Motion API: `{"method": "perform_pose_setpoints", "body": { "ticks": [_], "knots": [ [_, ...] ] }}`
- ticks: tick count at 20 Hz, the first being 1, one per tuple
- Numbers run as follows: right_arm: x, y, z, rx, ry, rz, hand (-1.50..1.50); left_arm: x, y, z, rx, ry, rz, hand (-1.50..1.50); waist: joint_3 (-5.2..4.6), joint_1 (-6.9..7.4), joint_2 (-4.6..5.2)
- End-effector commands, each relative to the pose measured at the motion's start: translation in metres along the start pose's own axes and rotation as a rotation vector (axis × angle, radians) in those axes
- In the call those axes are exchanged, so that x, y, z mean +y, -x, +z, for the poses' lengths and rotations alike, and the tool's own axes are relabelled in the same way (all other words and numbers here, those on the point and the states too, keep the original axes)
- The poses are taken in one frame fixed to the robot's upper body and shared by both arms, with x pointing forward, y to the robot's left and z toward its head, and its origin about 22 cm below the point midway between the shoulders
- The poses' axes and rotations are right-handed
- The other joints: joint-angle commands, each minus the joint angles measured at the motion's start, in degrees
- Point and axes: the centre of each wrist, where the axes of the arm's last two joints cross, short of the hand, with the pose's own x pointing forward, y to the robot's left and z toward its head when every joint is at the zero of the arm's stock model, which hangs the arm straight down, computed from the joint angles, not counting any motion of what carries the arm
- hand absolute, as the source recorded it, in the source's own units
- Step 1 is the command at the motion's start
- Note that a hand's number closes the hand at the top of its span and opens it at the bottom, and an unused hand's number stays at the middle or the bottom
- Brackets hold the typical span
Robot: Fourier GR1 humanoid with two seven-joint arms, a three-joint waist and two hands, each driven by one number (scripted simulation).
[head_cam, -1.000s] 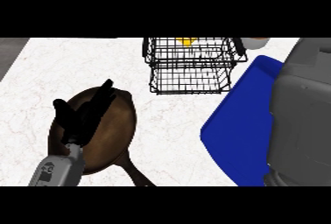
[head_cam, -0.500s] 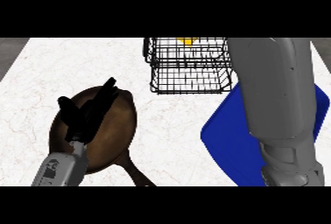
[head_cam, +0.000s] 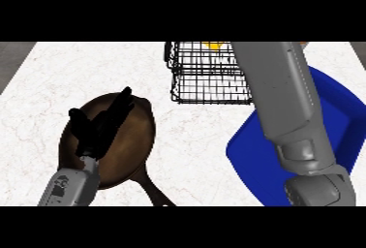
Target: Pick the sweet potato from the tray and place it in the tiered basket
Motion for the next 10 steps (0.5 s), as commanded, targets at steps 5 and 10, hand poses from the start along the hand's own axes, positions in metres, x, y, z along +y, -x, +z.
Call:
{"method": "perform_pose_setpoints", "body": {
  "ticks": [5,10],
  "knots": [
    [0.031,0.011,-0.012,-0.124,-0.072,-0.164,-1.5,-0.002,-0.023,-0.008,-0.005,0.005,-0.015,0.0,0.02,0.58,0.23],
    [0.041,-0.004,-0.011,-0.204,0.036,-0.206,-1.5,0.006,-0.007,0.003,-0.012,0.025,-0.004,0.0,-0.04,1.49,0.42]
  ]
}}
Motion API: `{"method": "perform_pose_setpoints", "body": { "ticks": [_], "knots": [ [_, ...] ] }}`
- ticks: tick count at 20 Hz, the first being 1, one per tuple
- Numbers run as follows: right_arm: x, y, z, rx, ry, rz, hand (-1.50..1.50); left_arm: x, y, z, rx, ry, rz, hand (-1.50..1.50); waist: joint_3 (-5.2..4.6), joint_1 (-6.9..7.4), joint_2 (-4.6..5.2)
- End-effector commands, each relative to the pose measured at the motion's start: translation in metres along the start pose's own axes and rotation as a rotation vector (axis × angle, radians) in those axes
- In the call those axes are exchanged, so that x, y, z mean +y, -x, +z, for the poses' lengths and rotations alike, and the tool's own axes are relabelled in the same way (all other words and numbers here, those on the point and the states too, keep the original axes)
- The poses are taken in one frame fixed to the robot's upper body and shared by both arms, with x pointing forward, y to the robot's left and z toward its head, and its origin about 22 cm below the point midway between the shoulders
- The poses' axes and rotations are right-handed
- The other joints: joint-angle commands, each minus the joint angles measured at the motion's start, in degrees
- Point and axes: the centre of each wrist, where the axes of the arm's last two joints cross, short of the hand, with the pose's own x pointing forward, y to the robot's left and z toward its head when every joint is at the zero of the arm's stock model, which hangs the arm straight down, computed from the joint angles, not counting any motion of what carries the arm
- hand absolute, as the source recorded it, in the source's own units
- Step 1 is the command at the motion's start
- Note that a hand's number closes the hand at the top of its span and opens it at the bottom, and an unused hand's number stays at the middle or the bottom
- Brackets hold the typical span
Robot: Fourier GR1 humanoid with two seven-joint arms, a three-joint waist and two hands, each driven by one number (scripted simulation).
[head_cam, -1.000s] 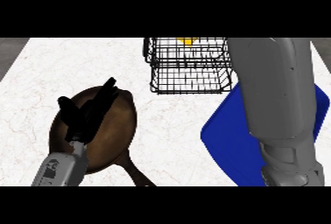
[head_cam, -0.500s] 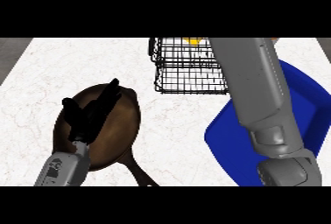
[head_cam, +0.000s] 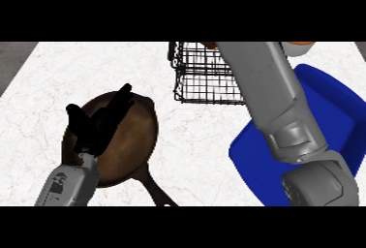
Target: Pick the sweet potato from the tray and place it in the tiered basket
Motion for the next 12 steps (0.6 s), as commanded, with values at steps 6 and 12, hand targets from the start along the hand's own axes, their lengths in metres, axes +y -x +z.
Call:
{"method": "perform_pose_setpoints", "body": {
  "ticks": [6,12],
  "knots": [
    [0.0,-0.018,-0.007,-0.031,0.269,-0.125,-1.5,0.008,0.011,-0.001,0.021,-0.042,-0.001,0.0,-0.03,-1.55,-0.26],
    [-0.045,0.005,-0.022,0.115,0.345,-0.113,-1.5,0.009,0.019,0.015,0.035,-0.079,0.022,0.0,0.04,-4.64,-1.73]
  ]
}}
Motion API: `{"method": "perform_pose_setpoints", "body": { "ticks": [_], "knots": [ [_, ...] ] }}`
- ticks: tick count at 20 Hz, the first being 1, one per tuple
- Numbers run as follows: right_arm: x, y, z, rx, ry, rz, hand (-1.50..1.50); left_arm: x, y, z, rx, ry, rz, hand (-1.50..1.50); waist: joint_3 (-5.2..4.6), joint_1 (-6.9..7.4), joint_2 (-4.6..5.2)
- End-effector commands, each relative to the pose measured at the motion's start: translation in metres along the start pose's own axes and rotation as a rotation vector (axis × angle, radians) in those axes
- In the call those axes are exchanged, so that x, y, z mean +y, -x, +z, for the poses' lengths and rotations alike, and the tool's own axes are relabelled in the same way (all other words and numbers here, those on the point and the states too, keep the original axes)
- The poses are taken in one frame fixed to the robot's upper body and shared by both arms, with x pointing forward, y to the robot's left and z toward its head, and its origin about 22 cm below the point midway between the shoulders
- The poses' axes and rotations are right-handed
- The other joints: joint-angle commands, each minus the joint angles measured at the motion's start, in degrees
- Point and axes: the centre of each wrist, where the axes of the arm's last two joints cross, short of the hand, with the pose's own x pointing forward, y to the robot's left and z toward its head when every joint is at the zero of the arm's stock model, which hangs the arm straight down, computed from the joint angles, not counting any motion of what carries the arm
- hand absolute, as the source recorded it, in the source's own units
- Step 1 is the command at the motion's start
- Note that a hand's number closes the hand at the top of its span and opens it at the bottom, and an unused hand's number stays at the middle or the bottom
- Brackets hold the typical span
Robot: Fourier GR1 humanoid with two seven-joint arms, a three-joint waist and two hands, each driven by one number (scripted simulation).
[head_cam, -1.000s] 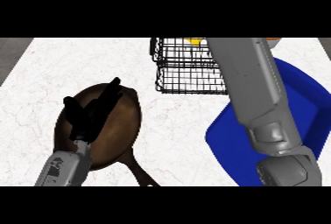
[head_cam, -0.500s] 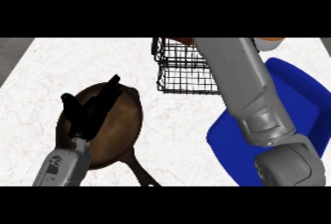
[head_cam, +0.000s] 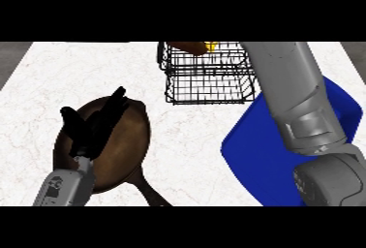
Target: Pick the sweet potato from the tray and place it in the tiered basket
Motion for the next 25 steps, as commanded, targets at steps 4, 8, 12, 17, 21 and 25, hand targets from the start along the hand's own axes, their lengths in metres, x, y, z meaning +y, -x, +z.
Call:
{"method": "perform_pose_setpoints", "body": {
  "ticks": [4,8,12,17,21,25],
  "knots": [
    [-0.064,0.042,-0.025,0.067,-0.014,0.062,-1.5,0.013,0.001,0.011,0.026,-0.057,0.013,0.0,0.1,-3.44,-1.29],
    [-0.116,0.041,-0.035,0.046,-0.099,0.086,-1.5,0.011,0.018,0.025,0.034,-0.079,0.015,0.0,0.09,-4.51,-1.78],
    [-0.166,0.072,-0.031,0.054,-0.195,0.138,-1.5,0.027,0.008,0.027,0.028,-0.098,0.021,0.0,0.13,-5.88,-2.05],
    [-0.255,0.073,-0.021,0.041,-0.225,0.13,-1.5,0.016,0.025,0.032,0.037,-0.104,0.019,0.0,0.07,-6.43,-1.83],
    [-0.322,0.072,0.005,0.037,-0.222,0.131,-1.5,0.023,0.015,0.03,0.032,-0.108,0.017,0.0,0.08,-6.0,-1.61],
    [-0.394,0.061,0.03,0.006,-0.182,0.132,-1.5,0.008,0.013,0.022,0.006,-0.087,0.013,0.0,0.05,-4.21,-0.89]
  ]
}}
